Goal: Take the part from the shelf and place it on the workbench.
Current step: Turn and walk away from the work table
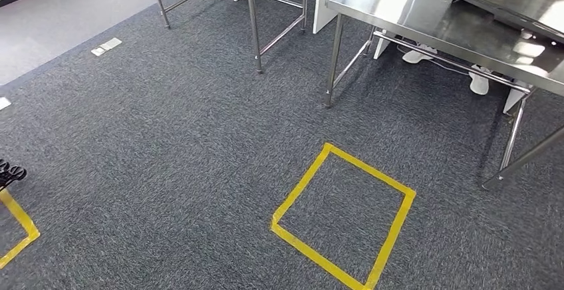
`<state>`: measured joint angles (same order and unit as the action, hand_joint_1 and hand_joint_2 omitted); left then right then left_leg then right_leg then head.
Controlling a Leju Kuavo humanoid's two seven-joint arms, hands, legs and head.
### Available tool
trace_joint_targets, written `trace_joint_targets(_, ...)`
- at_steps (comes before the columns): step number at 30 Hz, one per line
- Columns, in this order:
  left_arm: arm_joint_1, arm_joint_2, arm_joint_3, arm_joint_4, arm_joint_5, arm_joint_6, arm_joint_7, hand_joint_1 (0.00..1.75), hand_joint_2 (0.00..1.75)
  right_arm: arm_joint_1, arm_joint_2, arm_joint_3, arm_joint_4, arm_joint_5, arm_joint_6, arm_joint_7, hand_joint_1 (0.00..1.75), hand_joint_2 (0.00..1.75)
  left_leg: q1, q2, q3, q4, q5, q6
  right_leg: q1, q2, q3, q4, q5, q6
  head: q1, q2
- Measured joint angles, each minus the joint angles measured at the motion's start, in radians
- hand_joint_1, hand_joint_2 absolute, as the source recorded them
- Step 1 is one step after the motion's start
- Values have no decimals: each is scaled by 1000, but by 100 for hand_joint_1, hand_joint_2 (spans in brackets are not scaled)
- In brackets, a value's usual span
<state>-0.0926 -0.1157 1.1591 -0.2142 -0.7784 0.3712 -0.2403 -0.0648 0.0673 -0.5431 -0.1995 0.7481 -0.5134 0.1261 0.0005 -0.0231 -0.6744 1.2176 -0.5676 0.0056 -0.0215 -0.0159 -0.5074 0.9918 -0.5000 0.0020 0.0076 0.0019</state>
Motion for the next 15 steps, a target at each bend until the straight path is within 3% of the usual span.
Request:
trace_joint_targets(2,0,0,0,0,-2,0,0,0,0,1,-1,0,0,0,0,1,0,0,9,10,-44,81,-24,-8,1,-22,0,0,-2,-3,0,0)
trace_joint_targets(3,0,0,0,0,-2,0,0,0,0,1,-1,0,0,0,0,1,0,0,13,14,-41,69,-7,-10,1,-32,1,0,-4,-2,0,0)
trace_joint_targets(4,0,0,0,0,-3,0,0,0,0,1,0,0,0,1,0,2,0,0,17,22,-17,18,24,-12,0,-41,3,0,-6,0,0,0)
trace_joint_targets(6,-2,1,0,0,-4,0,0,0,0,0,0,0,0,5,-1,5,0,0,18,65,56,-120,83,-11,3,-57,9,1,-13,10,-1,0)
trace_joint_targets(8,-7,1,0,0,-5,-2,-2,0,0,-1,-1,0,0,9,-2,8,0,0,12,92,92,-190,98,-2,11,-73,12,1,-21,23,2,0)
trace_joint_targets(10,-8,1,0,0,-6,-4,-5,0,0,-3,-2,0,0,12,-3,12,0,0,4,74,91,-196,95,13,15,-90,18,-1,-26,35,5,0)
trace_joint_targets(11,-8,1,0,0,-7,-5,-6,0,0,-5,-2,-1,0,14,-3,15,0,0,3,64,95,-200,98,21,14,-86,21,3,-31,40,5,0)
trace_joint_targets(13,-9,1,0,0,-10,-8,-8,0,0,-5,-2,-1,0,15,-4,18,0,0,4,45,102,-208,106,39,11,-46,2,59,-65,40,5,0)
trace_joint_targets(15,-10,2,0,0,-14,-10,-9,0,0,-1,0,-1,0,15,-4,20,0,0,6,25,102,-211,111,48,9,-1,-65,191,-125,31,7,0)
